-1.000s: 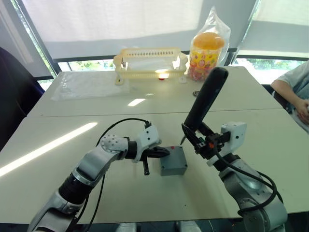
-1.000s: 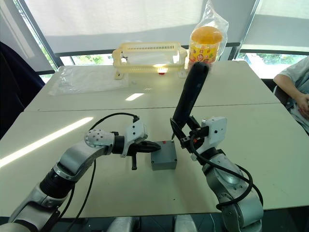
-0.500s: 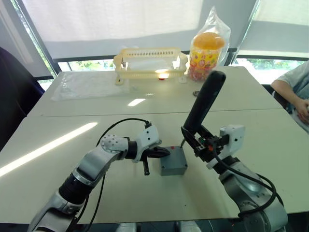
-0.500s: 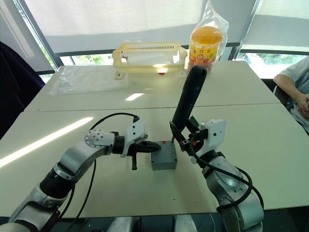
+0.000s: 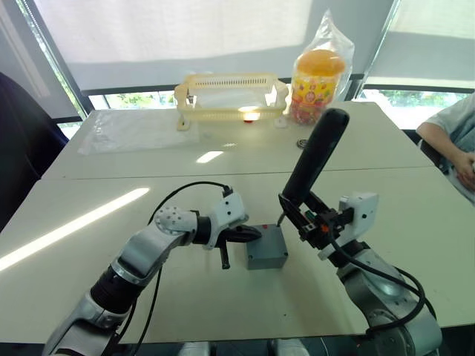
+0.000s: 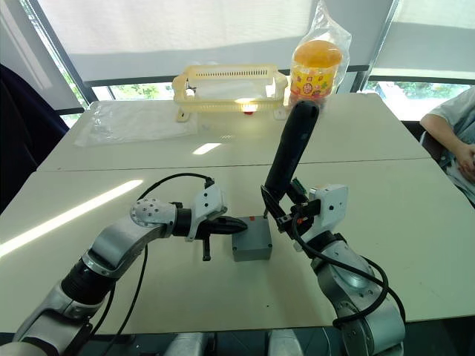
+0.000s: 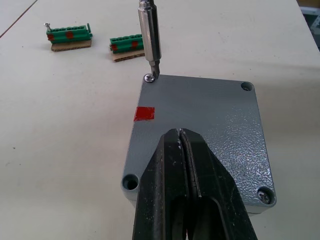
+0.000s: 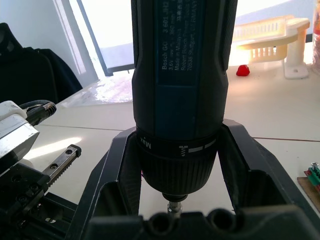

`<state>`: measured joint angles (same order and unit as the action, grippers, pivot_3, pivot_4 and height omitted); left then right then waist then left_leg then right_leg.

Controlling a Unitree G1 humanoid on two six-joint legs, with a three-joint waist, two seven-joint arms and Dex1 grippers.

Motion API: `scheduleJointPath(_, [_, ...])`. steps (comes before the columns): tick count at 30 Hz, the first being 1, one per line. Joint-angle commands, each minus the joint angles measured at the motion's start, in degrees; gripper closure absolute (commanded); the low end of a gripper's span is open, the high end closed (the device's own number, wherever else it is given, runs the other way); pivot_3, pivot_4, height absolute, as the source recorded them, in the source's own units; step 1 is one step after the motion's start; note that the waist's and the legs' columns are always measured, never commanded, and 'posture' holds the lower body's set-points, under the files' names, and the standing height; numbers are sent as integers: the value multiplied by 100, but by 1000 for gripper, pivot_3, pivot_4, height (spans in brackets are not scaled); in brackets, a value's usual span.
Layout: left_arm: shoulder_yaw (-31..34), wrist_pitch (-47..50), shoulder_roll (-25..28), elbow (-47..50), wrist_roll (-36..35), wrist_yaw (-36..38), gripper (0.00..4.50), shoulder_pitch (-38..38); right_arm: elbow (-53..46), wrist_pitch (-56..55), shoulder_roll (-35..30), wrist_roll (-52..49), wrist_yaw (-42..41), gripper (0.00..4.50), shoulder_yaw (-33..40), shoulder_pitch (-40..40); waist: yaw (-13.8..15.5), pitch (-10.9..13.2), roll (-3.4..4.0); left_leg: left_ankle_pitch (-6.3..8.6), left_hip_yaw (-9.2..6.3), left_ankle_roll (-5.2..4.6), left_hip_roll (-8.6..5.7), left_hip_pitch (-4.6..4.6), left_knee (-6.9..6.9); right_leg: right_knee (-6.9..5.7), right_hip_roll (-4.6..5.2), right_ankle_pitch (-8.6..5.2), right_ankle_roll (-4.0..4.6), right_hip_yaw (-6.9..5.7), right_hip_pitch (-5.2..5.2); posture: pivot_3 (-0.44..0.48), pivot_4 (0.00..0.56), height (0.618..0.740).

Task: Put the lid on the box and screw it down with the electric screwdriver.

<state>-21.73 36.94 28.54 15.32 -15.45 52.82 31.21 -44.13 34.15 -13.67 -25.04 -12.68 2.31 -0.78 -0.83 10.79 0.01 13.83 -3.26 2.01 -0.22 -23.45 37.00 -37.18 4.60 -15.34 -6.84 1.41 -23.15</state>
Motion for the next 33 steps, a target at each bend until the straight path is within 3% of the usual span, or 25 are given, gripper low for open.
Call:
scheduleJointPath(1, [-105, 34, 6, 6, 59, 23, 4500, -61, -156, -310, -5, -8, -48, 2730, 45, -85, 0, 0, 0, 0, 0, 0, 0, 0, 0, 0, 0, 0, 0, 0, 0, 0, 150, 740])
scheduleJointPath(19, [-90, 59, 20, 38, 60, -2, 4500, -70, 201, -669, 1, 140, -219, 2730, -2, -56, 0, 0, 0, 0, 0, 0, 0, 0, 0, 0, 0, 0, 0, 0, 0, 0, 150, 740])
scheduleJointPath(33, [-118, 54, 18, 29, 59, 26, 4500, -68, -54, -506, -37, -19, -75, 2730, 118, -152, 2, 0, 0, 0, 0, 0, 0, 0, 0, 0, 0, 0, 0, 0, 0, 0, 150, 740])
